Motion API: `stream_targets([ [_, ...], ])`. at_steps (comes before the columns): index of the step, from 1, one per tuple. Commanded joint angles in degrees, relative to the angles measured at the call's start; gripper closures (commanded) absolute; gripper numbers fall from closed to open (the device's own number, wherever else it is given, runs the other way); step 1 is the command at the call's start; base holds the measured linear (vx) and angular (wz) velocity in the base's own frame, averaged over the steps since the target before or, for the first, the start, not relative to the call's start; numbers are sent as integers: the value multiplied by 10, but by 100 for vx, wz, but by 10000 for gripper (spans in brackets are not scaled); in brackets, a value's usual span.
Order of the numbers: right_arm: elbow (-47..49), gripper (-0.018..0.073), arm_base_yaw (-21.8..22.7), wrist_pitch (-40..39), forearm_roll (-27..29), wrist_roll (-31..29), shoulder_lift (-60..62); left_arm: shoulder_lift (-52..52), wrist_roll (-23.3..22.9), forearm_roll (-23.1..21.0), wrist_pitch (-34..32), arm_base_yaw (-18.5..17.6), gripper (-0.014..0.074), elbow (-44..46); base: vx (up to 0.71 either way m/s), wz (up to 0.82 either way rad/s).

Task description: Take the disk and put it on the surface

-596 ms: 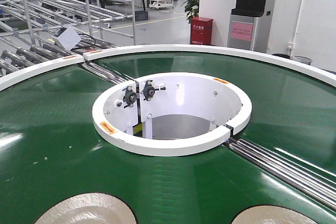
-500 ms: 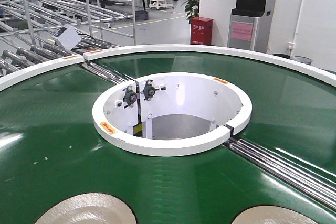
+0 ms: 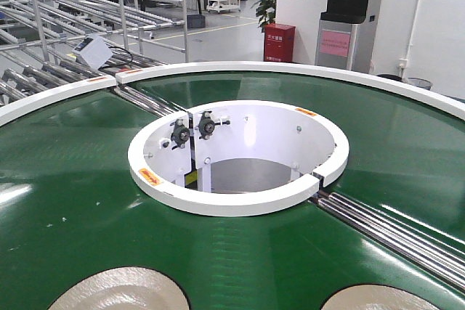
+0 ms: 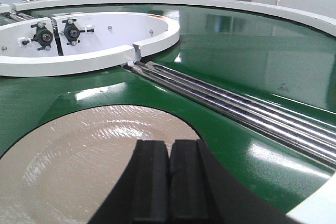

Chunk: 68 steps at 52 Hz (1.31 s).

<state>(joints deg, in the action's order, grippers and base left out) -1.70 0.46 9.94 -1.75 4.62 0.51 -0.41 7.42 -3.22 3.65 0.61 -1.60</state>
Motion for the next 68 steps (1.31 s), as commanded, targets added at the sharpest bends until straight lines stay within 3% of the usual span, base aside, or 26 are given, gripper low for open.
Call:
stream_targets([
  [1,-11,568,4,-48,-6,0,7,-10,-1,-4,-45,-1,598,-6,0,0],
  [15,-11,568,4,-83,-5,0,7,-10,-1,-4,-69,-1,598,-6,0,0],
  [26,-11,568,4,-169,7,0,7,-10,-2,-4,-270,-1,598,6,0,0],
  [29,-9,568,4,-207,8,0,7,-10,-2,-4,-295,-1,598,24,0,0],
  [33,11,568,4,-242,21,6,7,-10,-2,-4,-264,-1,598,66,0,0],
  [41,140,568,4,-202,18,-40,-4,20,17,-4,-146,-1,598,225,0,0],
  [46,254,568,4,-161,21,-90,-55,102,32,-4,-105,-1,598,345,0,0],
  [54,421,568,4,-117,22,-103,-200,262,29,-4,-37,-1,598,510,0,0],
  [62,533,568,4,-99,25,-101,-351,399,28,-4,-2,-1,598,597,0,0],
  [68,564,568,4,-91,26,-101,-417,461,28,-4,-2,-1,598,620,0,0],
])
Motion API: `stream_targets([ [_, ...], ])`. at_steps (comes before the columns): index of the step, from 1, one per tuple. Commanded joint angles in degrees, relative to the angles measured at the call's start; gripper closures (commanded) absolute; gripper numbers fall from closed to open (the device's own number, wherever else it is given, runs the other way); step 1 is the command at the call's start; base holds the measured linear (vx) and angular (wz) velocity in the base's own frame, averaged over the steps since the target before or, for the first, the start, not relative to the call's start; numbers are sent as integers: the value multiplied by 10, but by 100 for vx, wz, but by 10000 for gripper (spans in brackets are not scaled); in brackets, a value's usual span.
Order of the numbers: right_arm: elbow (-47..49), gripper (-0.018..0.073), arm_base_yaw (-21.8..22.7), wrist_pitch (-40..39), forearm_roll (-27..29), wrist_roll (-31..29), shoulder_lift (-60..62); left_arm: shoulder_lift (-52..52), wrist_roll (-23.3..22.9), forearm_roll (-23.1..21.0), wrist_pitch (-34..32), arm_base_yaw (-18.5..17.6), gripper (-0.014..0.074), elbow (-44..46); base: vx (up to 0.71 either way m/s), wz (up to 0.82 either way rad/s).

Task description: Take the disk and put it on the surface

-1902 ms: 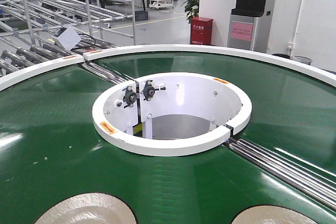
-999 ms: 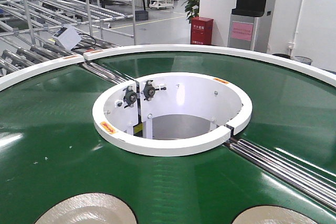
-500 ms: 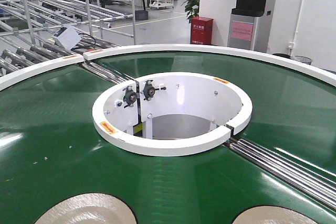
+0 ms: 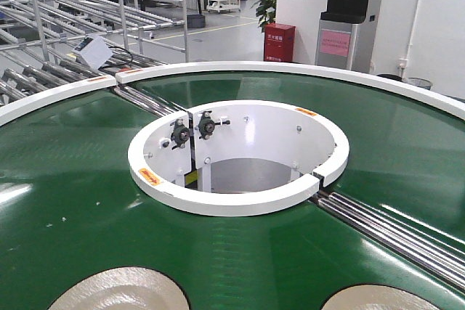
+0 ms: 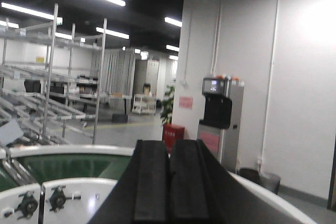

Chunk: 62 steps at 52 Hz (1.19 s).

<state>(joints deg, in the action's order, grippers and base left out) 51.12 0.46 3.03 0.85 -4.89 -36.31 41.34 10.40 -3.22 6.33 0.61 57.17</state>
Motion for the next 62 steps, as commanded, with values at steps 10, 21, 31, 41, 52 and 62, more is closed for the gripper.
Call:
stream_targets([
  [10,37,566,4,-14,-2,-6,-101,86,1,-3,-31,-1,594,33,0,0],
  [21,37,495,4,3,-2,-6,-105,112,3,-4,-8,-1,536,32,0,0],
  [31,37,251,4,26,-1,-6,-105,114,3,-4,5,-1,370,32,0,0],
  [41,37,-116,4,29,-1,-4,-105,114,3,-4,12,-1,97,32,0,0],
  [52,37,-161,4,30,-1,-5,-105,126,3,-4,14,-1,-113,31,0,0],
  [62,37,-107,4,29,-1,-5,-105,126,3,-4,13,-1,-101,29,0,0],
])
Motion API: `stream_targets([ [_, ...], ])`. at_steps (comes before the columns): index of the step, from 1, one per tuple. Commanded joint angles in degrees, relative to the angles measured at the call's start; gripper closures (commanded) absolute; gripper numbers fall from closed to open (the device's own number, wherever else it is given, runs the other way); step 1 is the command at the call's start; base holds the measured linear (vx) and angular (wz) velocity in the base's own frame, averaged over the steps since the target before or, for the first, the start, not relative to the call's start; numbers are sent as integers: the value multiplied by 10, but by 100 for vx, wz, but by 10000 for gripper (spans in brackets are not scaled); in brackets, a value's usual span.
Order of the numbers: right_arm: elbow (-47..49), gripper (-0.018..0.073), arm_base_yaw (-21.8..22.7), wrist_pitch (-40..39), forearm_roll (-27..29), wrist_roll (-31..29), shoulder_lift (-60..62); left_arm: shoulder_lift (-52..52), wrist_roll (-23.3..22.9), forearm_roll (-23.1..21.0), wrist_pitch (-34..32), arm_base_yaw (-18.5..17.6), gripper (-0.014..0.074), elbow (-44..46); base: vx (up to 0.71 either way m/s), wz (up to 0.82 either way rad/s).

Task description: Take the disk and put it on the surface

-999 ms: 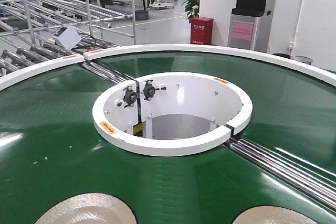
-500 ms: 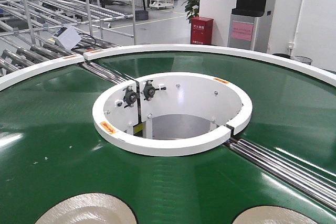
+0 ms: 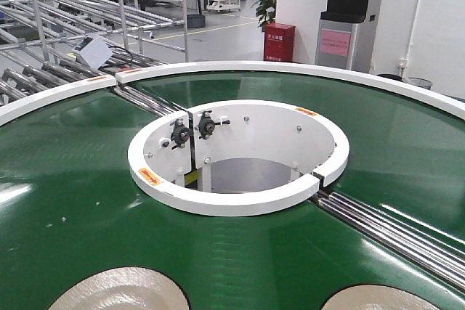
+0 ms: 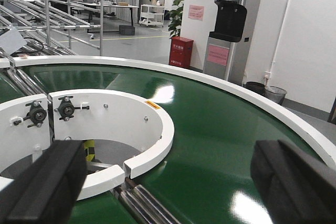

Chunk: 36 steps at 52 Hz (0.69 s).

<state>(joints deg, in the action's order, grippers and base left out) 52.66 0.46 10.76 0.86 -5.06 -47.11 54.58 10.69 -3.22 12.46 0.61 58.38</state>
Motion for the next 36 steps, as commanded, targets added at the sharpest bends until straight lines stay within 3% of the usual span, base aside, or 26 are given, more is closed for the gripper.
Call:
stream_targets([
  [1,21,-99,4,-48,-1,-3,3,-6,0,-4,-48,-1,-96,17,0,0],
  [17,21,13,4,-48,-1,-3,3,-2,-20,-7,26,-1,-36,17,0,0],
  [23,21,34,4,-48,-2,-5,3,20,-27,-45,57,-1,0,22,0,0],
  [29,21,37,4,-48,-2,-5,3,77,2,-118,143,-1,34,59,0,0],
  [36,21,37,4,-49,-2,-6,3,176,154,-284,277,-1,54,127,0,0],
])
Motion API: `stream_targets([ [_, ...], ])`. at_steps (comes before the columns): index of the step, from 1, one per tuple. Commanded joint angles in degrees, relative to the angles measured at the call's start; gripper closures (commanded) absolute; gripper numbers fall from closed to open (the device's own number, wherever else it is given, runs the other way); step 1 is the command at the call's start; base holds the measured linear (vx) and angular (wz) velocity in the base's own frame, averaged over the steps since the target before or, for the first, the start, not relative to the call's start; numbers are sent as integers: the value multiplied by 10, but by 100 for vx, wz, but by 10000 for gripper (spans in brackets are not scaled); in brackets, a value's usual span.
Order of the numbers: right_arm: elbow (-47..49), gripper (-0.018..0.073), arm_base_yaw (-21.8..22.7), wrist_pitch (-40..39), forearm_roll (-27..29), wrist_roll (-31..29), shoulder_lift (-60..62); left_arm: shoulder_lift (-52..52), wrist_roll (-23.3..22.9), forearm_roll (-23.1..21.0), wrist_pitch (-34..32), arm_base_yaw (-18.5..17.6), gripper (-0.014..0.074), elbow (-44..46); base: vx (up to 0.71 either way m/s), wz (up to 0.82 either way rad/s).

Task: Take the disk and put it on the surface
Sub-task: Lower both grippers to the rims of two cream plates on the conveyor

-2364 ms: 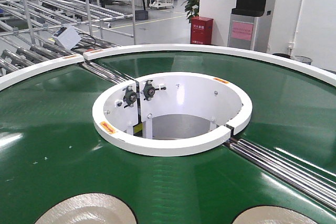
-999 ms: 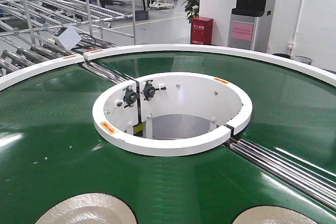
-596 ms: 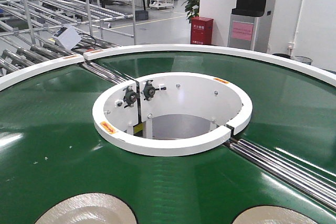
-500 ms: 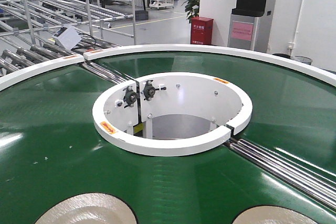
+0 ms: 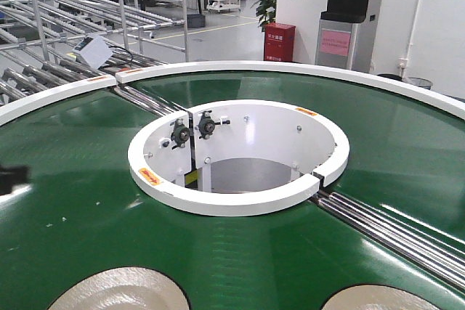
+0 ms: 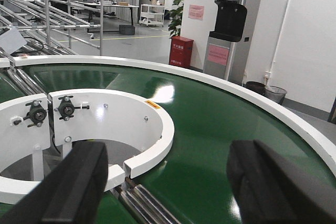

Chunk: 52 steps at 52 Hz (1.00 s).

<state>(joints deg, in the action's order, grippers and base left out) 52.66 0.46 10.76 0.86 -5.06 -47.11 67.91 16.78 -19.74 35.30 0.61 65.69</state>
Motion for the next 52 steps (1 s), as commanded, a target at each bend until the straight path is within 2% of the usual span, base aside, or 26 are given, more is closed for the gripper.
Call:
stream_targets([
  [1,21,37,4,-50,-2,-7,3,54,110,-139,62,-1,55,61,0,0],
  [4,21,37,4,-52,-2,-8,3,101,169,-231,113,-1,57,89,0,0],
  [6,21,37,4,-52,-2,-8,3,126,200,-277,136,-1,57,103,0,0],
  [8,21,37,4,-52,-2,-8,3,149,224,-311,159,0,57,117,0,0],
  [11,21,37,4,-52,-2,-8,3,188,234,-338,195,5,57,135,0,0],
  [16,21,37,4,-51,-2,-8,3,235,231,-319,234,27,57,151,0,0],
  [19,21,37,4,-50,-2,-8,3,262,218,-286,251,47,57,150,0,0],
  [22,21,37,4,-48,-2,-8,3,287,201,-233,268,76,57,150,0,0],
  [27,21,37,4,-45,-3,-9,3,309,193,-191,275,112,57,142,0,0],
  [32,21,37,4,-45,-5,-9,3,318,195,-186,257,147,57,129,0,0],
  [38,21,37,4,-45,-9,-9,1,334,204,-185,261,159,57,123,0,0],
  [46,21,37,4,-48,-9,-9,-6,371,212,-203,266,153,57,123,0,0],
  [47,21,37,4,-48,-9,-9,-16,393,226,-208,277,138,57,123,0,0],
  [52,21,37,4,-48,-9,-9,-21,409,234,-225,288,123,57,123,0,0],
])
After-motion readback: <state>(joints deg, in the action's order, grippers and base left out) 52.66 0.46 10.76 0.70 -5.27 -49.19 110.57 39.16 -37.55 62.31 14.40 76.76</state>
